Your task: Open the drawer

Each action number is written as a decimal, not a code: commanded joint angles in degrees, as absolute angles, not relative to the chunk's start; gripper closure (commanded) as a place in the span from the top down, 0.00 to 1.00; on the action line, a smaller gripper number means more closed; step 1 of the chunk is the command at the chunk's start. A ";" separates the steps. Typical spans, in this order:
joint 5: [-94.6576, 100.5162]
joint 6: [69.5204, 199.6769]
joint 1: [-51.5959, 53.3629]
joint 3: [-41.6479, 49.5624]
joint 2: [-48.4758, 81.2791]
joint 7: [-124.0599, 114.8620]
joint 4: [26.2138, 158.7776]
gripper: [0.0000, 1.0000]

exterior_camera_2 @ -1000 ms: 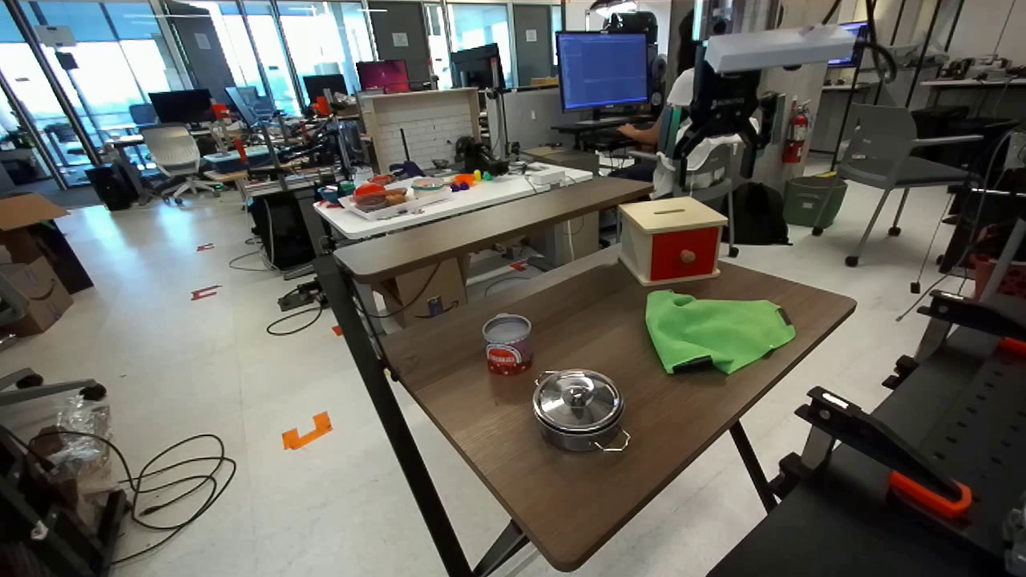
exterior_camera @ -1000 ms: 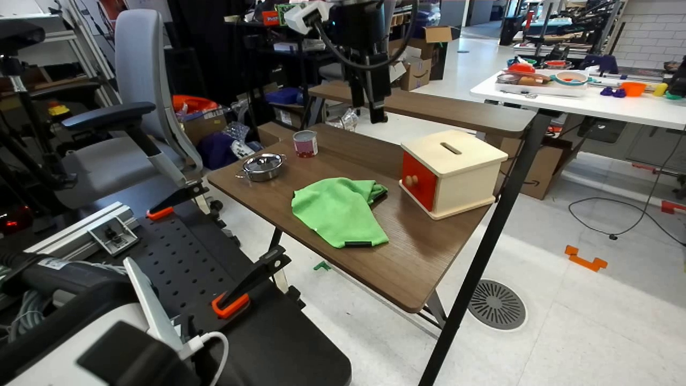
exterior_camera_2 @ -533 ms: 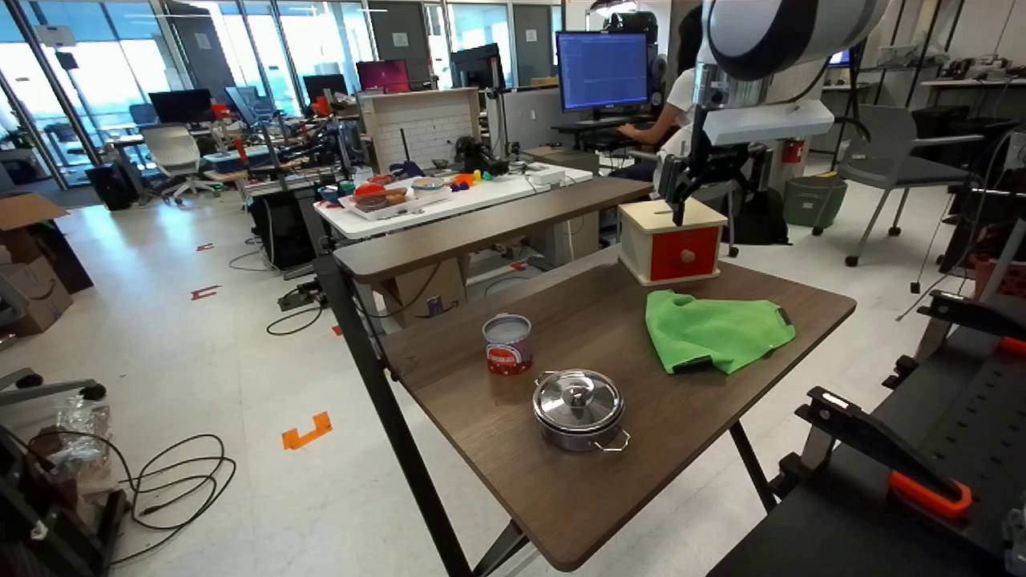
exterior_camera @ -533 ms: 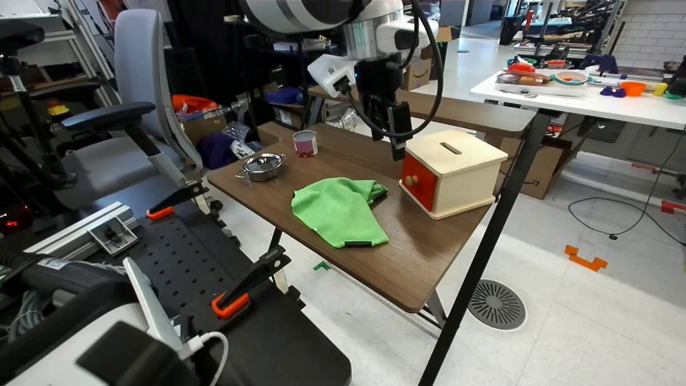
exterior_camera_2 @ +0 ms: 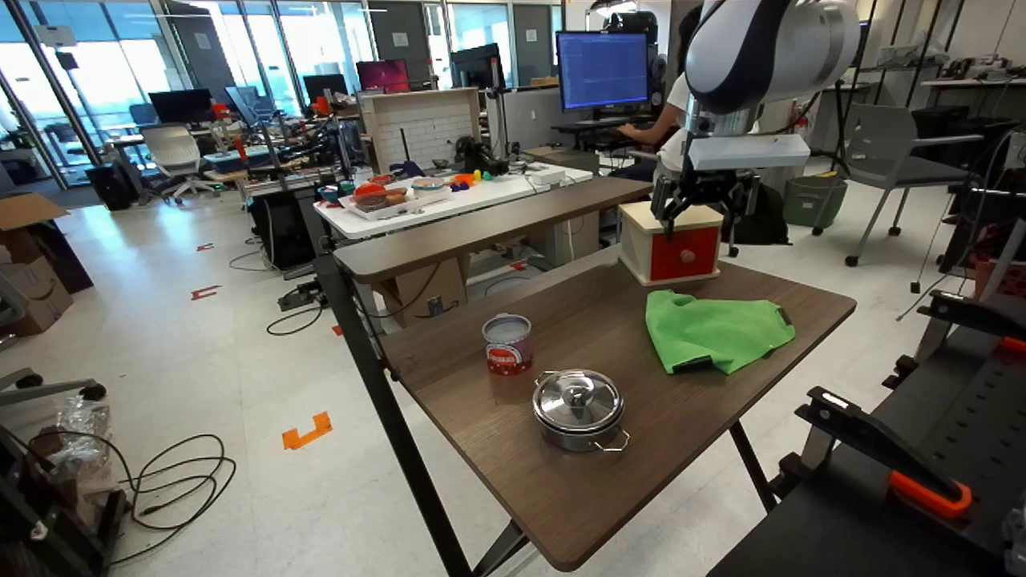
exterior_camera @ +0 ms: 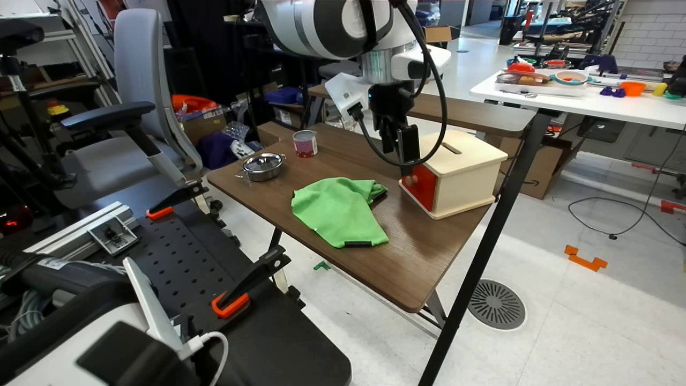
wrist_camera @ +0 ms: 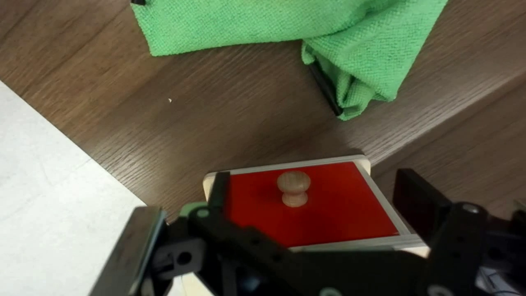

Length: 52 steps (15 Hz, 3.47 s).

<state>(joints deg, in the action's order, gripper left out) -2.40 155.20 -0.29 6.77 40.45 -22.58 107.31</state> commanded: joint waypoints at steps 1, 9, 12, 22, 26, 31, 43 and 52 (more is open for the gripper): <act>-5.63 154.52 -1.05 6.10 43.92 -21.47 102.67 1.00; -5.90 154.31 -0.46 7.43 48.03 -22.04 98.71 1.00; -5.69 154.17 -0.21 7.91 49.23 -22.30 97.46 1.00; -5.17 154.23 0.35 8.73 50.76 -22.46 96.13 0.30; -4.97 153.93 0.58 9.32 51.09 -22.69 95.86 0.03; -4.01 152.96 2.54 11.17 50.22 -23.93 97.94 0.07; -2.88 152.24 5.72 12.30 46.52 -23.06 105.73 0.07; -2.13 151.94 7.30 12.10 43.84 -22.57 111.26 0.07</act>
